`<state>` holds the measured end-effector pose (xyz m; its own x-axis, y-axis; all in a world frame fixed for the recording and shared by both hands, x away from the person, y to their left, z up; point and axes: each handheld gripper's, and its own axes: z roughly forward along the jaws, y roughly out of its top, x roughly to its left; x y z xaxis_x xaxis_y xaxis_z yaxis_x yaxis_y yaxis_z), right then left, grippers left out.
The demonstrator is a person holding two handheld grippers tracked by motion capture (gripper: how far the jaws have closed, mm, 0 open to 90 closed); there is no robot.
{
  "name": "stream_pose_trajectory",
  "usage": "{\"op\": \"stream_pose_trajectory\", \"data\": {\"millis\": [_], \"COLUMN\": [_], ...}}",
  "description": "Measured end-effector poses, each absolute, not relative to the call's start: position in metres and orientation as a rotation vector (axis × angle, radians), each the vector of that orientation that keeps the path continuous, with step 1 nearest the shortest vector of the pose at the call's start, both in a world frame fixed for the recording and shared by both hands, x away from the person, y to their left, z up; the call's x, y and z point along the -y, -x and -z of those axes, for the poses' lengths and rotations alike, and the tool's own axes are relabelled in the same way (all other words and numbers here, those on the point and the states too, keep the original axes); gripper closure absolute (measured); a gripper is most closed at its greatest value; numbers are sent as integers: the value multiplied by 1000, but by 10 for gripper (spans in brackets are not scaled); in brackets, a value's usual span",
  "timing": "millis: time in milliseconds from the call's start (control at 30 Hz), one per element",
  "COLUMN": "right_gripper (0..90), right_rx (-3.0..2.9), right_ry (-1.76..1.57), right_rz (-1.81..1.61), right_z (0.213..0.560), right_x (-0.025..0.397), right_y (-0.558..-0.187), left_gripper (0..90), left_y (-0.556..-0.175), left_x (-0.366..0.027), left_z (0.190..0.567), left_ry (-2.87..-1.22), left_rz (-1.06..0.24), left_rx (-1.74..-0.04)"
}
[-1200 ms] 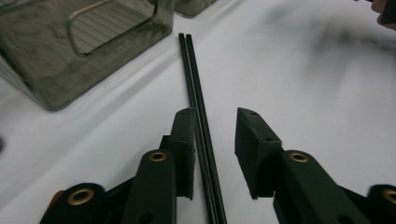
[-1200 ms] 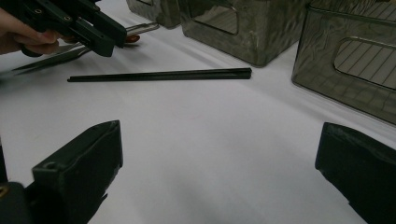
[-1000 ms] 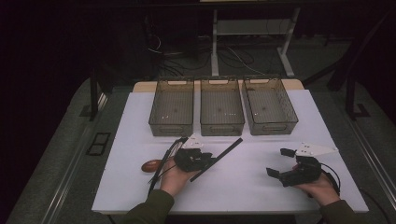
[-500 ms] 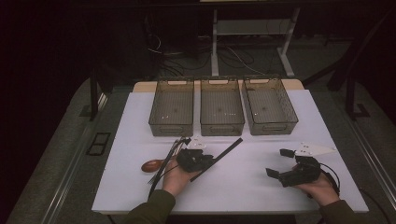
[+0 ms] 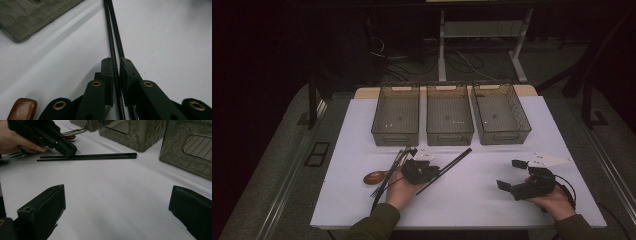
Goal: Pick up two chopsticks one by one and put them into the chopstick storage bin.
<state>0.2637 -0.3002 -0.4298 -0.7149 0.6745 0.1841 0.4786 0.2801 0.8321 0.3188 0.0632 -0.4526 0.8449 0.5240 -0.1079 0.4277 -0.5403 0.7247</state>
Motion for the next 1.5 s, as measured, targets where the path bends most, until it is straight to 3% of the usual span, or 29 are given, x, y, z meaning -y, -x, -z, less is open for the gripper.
{"op": "stream_pose_trajectory", "data": {"millis": [700,1500], "right_gripper": [3,3], "right_rx": [-2343,-2357], "right_ry": [-1071,-1079], "right_rz": [-1404,-1364], "right_z": [431,441], "right_x": [300,295], "right_y": [-264,-264], "left_gripper": [853,857], "left_y": [-318,-315], "left_x": [-64,-76], "left_z": [454,436], "left_ry": [-2177,-2092], "left_rz": [-144,-151], "left_rx": [-769,-745]}}
